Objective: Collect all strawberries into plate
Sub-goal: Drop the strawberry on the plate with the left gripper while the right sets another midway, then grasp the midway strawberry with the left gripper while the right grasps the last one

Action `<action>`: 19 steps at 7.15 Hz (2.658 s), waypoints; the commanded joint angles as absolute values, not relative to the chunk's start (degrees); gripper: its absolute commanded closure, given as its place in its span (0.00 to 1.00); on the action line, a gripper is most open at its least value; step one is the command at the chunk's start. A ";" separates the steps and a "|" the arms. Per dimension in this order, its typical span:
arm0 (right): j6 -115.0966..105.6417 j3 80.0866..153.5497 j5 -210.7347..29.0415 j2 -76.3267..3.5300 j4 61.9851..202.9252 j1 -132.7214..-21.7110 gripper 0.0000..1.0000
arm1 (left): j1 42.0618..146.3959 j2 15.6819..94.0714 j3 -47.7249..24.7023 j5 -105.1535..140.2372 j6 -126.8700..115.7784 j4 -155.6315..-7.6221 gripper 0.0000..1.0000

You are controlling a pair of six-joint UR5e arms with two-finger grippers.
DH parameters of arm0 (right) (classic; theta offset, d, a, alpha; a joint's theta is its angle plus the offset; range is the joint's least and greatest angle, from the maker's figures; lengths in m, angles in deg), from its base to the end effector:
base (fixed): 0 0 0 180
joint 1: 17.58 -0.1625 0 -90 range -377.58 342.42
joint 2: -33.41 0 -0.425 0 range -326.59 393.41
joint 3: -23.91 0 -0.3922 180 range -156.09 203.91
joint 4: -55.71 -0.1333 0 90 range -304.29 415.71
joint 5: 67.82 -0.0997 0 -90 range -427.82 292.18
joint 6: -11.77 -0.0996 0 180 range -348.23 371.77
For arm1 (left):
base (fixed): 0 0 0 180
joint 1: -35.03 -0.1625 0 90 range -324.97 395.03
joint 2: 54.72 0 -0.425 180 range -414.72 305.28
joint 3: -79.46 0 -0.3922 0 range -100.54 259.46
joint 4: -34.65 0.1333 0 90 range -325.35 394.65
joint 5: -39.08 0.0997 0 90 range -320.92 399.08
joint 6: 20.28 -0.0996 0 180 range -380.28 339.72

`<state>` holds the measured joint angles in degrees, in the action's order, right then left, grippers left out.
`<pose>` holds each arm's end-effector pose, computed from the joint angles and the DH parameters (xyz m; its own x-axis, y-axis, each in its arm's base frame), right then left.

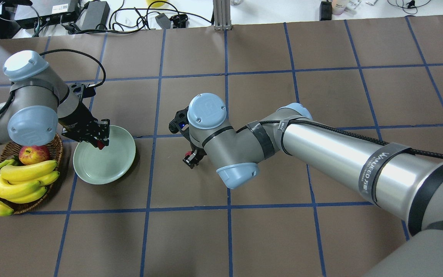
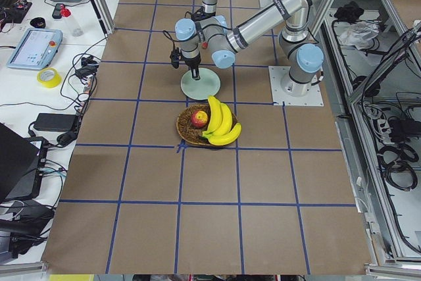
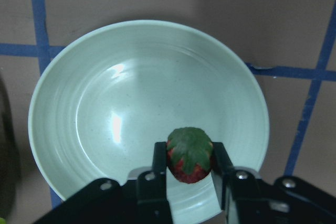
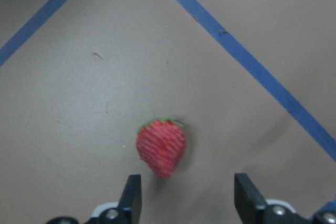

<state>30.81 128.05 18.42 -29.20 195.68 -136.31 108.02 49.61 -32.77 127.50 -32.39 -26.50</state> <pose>0.4121 -0.4610 0.1961 -0.6676 -0.7444 -0.0134 -0.7334 0.6607 -0.1599 0.0178 -0.5233 0.2286 -0.9944 -0.0906 0.0549 -0.0831 0.9886 0.1254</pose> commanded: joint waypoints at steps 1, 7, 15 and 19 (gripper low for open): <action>41.33 128.24 20.68 -35.37 185.33 -127.77 0.00 | 107.72 49.79 -33.48 128.63 -34.34 -24.95 0.17; 82.42 137.72 22.95 -43.32 181.74 -98.49 0.00 | 128.51 48.54 -28.66 127.93 -6.89 -24.76 0.05; 56.44 142.56 26.04 -40.42 182.97 -90.62 0.09 | 137.25 58.13 -30.31 126.79 -3.11 -18.87 0.38; 56.07 142.48 26.04 -40.42 182.80 -90.62 0.94 | 137.16 58.49 -30.32 126.35 -4.98 -18.61 0.89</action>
